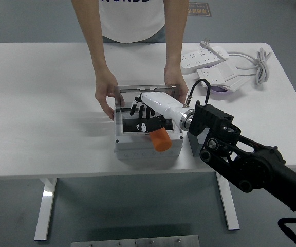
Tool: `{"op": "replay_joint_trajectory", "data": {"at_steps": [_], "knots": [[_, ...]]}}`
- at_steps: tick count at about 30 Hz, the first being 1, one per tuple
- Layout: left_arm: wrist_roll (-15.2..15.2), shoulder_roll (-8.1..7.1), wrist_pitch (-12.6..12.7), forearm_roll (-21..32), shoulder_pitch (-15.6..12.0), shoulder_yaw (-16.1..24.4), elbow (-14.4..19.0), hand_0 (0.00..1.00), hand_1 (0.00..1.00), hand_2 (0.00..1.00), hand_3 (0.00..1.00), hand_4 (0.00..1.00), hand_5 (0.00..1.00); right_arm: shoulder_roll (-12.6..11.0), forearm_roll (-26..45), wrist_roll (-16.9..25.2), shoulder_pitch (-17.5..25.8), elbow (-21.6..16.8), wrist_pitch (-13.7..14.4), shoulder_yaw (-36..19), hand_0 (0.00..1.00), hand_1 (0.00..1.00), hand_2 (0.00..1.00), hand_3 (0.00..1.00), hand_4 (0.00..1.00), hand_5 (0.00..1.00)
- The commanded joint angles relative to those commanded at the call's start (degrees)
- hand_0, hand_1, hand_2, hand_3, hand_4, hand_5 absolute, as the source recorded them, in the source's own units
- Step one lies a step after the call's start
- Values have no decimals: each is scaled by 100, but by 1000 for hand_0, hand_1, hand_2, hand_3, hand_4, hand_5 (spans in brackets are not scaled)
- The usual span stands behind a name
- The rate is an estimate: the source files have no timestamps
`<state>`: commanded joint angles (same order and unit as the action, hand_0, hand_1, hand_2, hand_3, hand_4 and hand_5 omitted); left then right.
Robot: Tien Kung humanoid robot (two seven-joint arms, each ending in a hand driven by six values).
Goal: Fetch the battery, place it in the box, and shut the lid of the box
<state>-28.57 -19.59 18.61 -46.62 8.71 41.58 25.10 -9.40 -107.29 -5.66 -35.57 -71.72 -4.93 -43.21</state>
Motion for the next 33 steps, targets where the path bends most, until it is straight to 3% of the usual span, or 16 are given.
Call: {"op": "replay_joint_trajectory", "data": {"at_steps": [7,8,31,33], "knots": [[-10,-1,-14,-28,6,10,0,623,696,578,586,576,2,14,19,105,24,44,101,-9,339,371,456,529,776,166],[-10,-2,-15,-31,7,11,-1,623,696,582,586,576,2,17,19,114,30,51,109,-15,272,351,434,492,765,187],[-18,-2,1,-100,8,49,-2,622,696,581,585,577,2,18,-28,152,47,50,173,-28,251,342,424,464,769,194],[-18,3,3,-98,3,48,-1,622,696,581,585,577,2,17,-36,150,41,49,176,-22,249,347,426,470,747,157]]}}
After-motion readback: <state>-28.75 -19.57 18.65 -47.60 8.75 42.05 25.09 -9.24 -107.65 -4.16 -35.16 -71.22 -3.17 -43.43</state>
